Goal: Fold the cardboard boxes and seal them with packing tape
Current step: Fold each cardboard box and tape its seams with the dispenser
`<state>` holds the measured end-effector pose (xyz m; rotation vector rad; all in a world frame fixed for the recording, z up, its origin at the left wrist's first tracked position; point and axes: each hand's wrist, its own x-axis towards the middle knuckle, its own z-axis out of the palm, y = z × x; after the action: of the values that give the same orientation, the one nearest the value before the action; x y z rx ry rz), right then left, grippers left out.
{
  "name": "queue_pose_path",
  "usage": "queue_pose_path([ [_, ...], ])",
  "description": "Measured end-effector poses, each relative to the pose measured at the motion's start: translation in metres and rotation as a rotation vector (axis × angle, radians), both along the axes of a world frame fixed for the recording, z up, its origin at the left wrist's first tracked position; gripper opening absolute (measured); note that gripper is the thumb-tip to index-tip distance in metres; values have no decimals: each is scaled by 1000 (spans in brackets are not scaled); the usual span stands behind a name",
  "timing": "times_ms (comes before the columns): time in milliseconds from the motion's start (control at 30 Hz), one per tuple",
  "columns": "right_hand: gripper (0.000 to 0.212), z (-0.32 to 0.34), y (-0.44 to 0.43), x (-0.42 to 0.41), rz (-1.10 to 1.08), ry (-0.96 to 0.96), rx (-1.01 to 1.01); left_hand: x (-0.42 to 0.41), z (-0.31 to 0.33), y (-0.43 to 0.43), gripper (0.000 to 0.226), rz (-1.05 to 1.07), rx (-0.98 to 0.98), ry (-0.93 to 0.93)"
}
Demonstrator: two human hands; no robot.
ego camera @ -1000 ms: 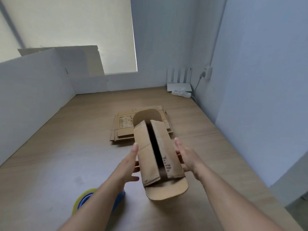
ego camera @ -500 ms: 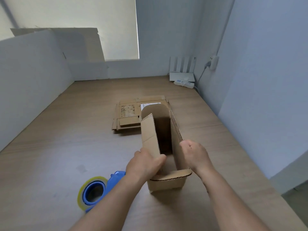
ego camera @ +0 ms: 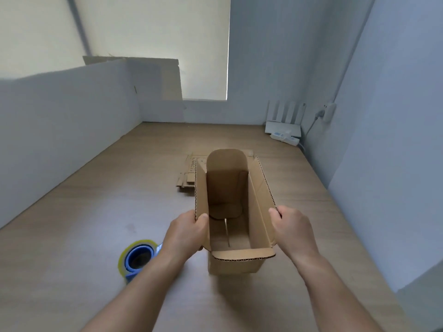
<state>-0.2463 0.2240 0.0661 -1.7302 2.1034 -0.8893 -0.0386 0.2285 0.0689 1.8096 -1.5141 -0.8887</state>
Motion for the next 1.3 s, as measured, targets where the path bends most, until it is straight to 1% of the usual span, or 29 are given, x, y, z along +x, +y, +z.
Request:
queue_pose_path([
  [200,46,25,21,-10,232,-53,-180,-10,15,57,35,242,-133,28],
  [333,44,30,29,-3,378,-119,-243,-13,20,99,49,406,-179,49],
  [367,42,30,31,2,417,-149,-247,-12,21,111,49,446,-185,40],
  [467,34,29,37,22,529,-247,-230,-3,19,144,35,570,-209,-10],
  [633,29,24,61,69,726,-344,-190,22,21,198,38,775,-250,-55],
  [700,28,22,75,86,792,-350,-186,30,20,219,39,842,-258,-75],
  [833,27,18,104,115,860,-333,-168,50,12,259,39,935,-265,-55],
  [967,31,17,143,153,914,-334,-108,77,4,312,42,1020,-250,-50],
  [1067,33,16,191,190,985,-317,-45,101,0,367,41,1089,-228,-70],
  [1133,32,16,229,217,1048,-266,-4,118,-2,411,43,1140,-205,-95],
  [1233,38,12,292,259,1146,-169,-5,145,-6,480,45,1226,-168,-117],
  [1300,39,11,335,285,1209,-169,-17,161,-10,525,46,1288,-152,-127],
])
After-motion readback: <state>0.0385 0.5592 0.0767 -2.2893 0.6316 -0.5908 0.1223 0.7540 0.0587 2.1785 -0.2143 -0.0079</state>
